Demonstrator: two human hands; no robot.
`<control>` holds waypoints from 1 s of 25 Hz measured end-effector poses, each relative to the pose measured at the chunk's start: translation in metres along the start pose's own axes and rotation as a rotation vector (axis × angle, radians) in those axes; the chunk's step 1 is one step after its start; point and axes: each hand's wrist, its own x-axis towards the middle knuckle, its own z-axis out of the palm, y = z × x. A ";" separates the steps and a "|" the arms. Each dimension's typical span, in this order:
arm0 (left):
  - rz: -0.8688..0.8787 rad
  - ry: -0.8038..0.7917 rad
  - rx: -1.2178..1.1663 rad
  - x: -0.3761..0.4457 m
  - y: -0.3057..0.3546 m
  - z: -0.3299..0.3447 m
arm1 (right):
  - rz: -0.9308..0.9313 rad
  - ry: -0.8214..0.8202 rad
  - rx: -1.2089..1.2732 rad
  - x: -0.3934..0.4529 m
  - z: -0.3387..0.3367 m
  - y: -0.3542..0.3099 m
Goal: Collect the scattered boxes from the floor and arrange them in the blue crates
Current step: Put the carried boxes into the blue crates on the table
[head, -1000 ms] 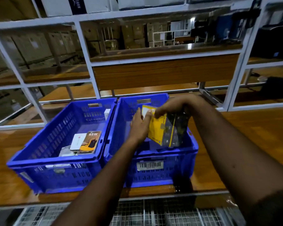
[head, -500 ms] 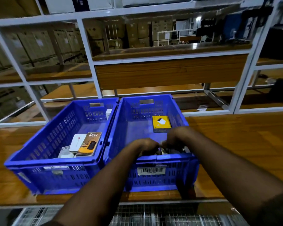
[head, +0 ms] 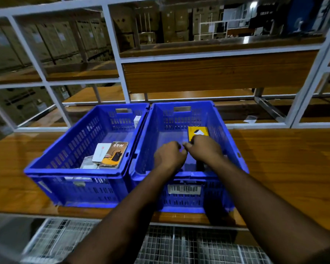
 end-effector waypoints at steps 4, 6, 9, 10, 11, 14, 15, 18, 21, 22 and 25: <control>0.097 0.243 -0.022 -0.023 -0.029 -0.018 | -0.091 0.198 0.226 -0.010 0.019 -0.036; 0.098 0.346 -0.110 -0.038 -0.050 -0.032 | -0.161 0.259 0.361 -0.020 0.028 -0.061; 0.051 0.498 -0.224 -0.063 -0.088 -0.057 | -0.316 0.332 0.522 -0.046 0.038 -0.105; 0.036 0.550 -0.238 -0.073 -0.101 -0.065 | -0.365 0.353 0.560 -0.056 0.040 -0.119; 0.014 0.587 -0.241 -0.084 -0.114 -0.073 | -0.413 0.359 0.596 -0.065 0.043 -0.132; -0.093 0.664 -0.207 -0.129 -0.172 -0.097 | -0.586 0.300 0.663 -0.102 0.061 -0.184; -0.150 0.690 -0.203 -0.150 -0.194 -0.106 | -0.635 0.268 0.664 -0.117 0.069 -0.204; -0.316 0.759 -0.199 -0.228 -0.264 -0.126 | -0.768 0.150 0.651 -0.178 0.097 -0.267; -0.511 0.766 -0.174 -0.323 -0.320 -0.139 | -0.853 -0.017 0.629 -0.257 0.127 -0.321; -0.580 0.777 -0.170 -0.360 -0.340 -0.144 | -0.895 -0.079 0.623 -0.291 0.138 -0.340; -0.792 0.849 -0.157 -0.473 -0.390 -0.150 | -1.032 -0.253 0.559 -0.400 0.171 -0.388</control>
